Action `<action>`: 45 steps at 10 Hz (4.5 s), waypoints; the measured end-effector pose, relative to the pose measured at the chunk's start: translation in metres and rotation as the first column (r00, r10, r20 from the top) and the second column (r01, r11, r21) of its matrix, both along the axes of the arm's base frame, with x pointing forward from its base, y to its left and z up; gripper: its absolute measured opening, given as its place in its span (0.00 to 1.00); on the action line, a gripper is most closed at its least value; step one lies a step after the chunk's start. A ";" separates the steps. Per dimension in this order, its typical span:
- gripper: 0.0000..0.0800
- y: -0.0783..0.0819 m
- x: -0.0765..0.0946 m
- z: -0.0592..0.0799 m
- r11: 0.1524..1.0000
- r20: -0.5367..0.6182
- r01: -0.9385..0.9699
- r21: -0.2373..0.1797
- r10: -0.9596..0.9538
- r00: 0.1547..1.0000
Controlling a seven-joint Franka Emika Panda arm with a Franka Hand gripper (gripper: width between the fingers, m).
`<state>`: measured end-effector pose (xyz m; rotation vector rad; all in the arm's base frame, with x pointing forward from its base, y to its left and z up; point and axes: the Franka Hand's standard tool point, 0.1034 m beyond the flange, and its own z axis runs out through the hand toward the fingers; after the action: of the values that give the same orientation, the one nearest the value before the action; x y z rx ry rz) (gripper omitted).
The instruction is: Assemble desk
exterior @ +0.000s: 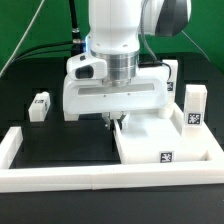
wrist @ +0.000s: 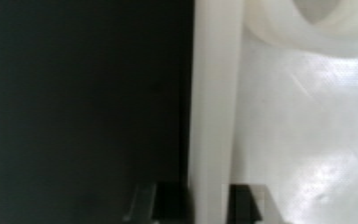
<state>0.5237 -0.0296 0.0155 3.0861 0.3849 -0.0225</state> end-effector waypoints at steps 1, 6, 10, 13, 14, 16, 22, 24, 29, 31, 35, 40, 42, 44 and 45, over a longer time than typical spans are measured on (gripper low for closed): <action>0.08 -0.007 0.013 0.000 0.996 0.008 -0.094 0.001 0.094 0.996; 0.08 -0.014 0.047 -0.001 0.907 -0.014 -0.418 -0.048 0.418 0.908; 0.08 -0.021 0.046 -0.001 0.792 -0.042 -0.608 -0.047 0.607 0.794; 0.08 0.013 0.086 0.006 0.602 -0.030 -0.794 -0.080 0.795 0.606; 0.08 0.026 0.106 0.011 0.489 -0.027 -0.866 -0.109 0.869 0.494; 0.08 0.022 0.107 0.011 0.414 -0.046 -0.903 -0.117 0.906 0.421; 0.08 0.038 0.129 0.020 0.341 -0.031 -0.929 -0.147 0.937 0.349; 0.08 0.049 0.132 0.016 0.364 -0.034 -0.923 -0.121 0.928 0.371; 0.36 0.049 0.133 0.014 0.350 -0.066 -0.929 -0.117 0.931 0.359; 0.61 0.048 0.132 0.014 0.351 -0.066 -0.929 -0.117 0.931 0.360; 0.81 0.046 0.132 0.013 0.354 -0.067 -0.928 -0.117 0.930 0.363; 0.81 0.039 0.135 0.042 0.400 -0.086 -0.912 -0.096 0.909 0.408; 0.81 0.017 0.136 0.089 0.442 -0.100 -0.892 -0.095 0.887 0.451; 0.81 0.009 0.141 0.091 0.515 -0.091 -0.851 -0.108 0.847 0.524; 0.81 0.010 0.140 0.089 0.573 -0.083 -0.812 -0.113 0.809 0.582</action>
Offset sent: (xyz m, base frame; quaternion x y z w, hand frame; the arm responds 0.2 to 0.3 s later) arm 0.0581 0.0231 0.0008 0.0612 0.0338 -0.2292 0.9709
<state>0.6641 -0.0196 0.1045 2.4517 1.6785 -0.0554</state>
